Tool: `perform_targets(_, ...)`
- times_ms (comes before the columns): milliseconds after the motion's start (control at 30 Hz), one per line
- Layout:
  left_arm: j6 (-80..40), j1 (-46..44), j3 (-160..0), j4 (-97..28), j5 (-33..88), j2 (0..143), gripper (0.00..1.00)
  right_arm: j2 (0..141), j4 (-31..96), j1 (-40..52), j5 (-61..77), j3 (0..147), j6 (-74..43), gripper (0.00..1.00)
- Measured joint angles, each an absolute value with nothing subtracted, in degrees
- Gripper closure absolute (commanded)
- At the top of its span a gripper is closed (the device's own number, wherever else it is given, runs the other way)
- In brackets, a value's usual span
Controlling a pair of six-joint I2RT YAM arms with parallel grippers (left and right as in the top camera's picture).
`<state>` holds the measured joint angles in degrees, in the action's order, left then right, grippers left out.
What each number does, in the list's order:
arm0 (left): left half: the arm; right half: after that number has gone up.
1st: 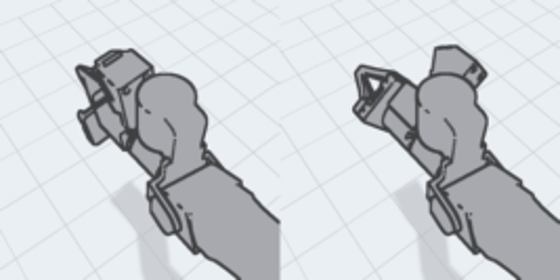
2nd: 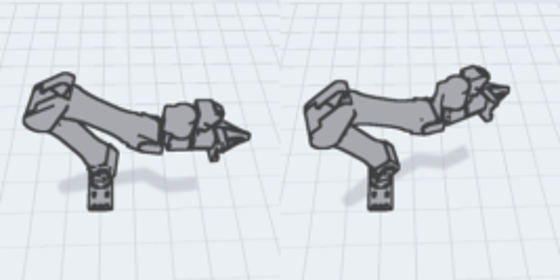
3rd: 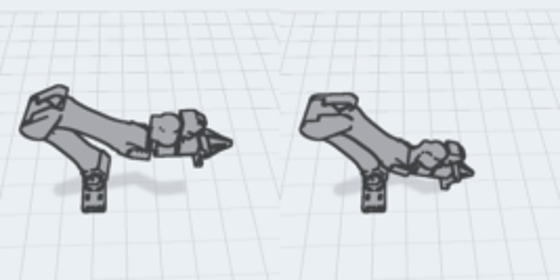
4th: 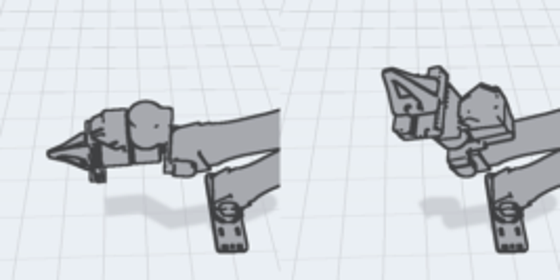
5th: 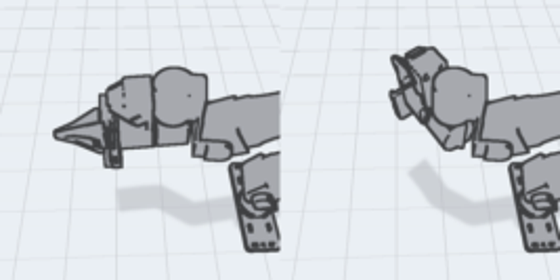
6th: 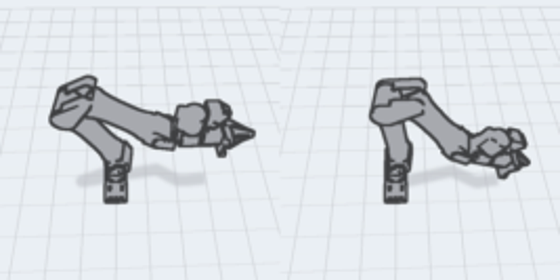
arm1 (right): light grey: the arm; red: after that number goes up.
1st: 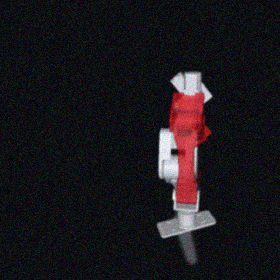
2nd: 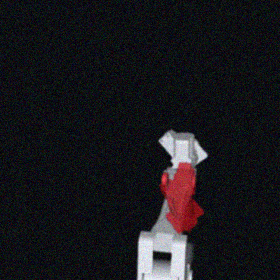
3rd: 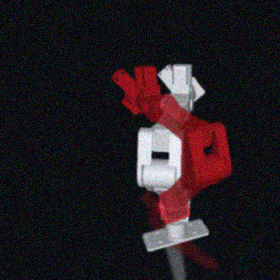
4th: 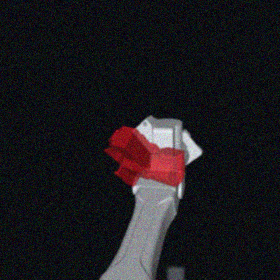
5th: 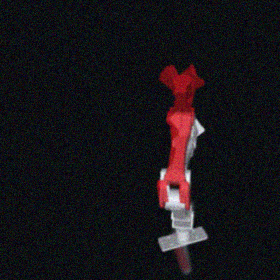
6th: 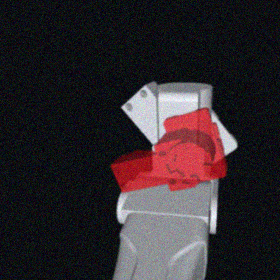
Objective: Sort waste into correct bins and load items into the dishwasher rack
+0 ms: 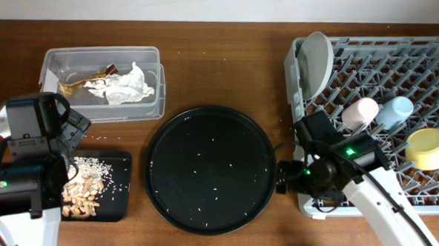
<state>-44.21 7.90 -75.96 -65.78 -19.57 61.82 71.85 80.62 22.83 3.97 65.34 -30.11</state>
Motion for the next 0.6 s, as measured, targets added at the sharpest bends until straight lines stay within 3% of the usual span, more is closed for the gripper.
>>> perform_targets(333,-44.21,7.90,-75.96,-65.78,-19.59,61.82,0.01,68.93,54.28,23.09,4.10,54.76,-24.97,0.02)
perform_targets(600,-44.21,7.90,-75.96,-65.73,-19.59,61.82,0.01,52.40,32.08,23.09,5.17,36.77,-15.20,0.02)
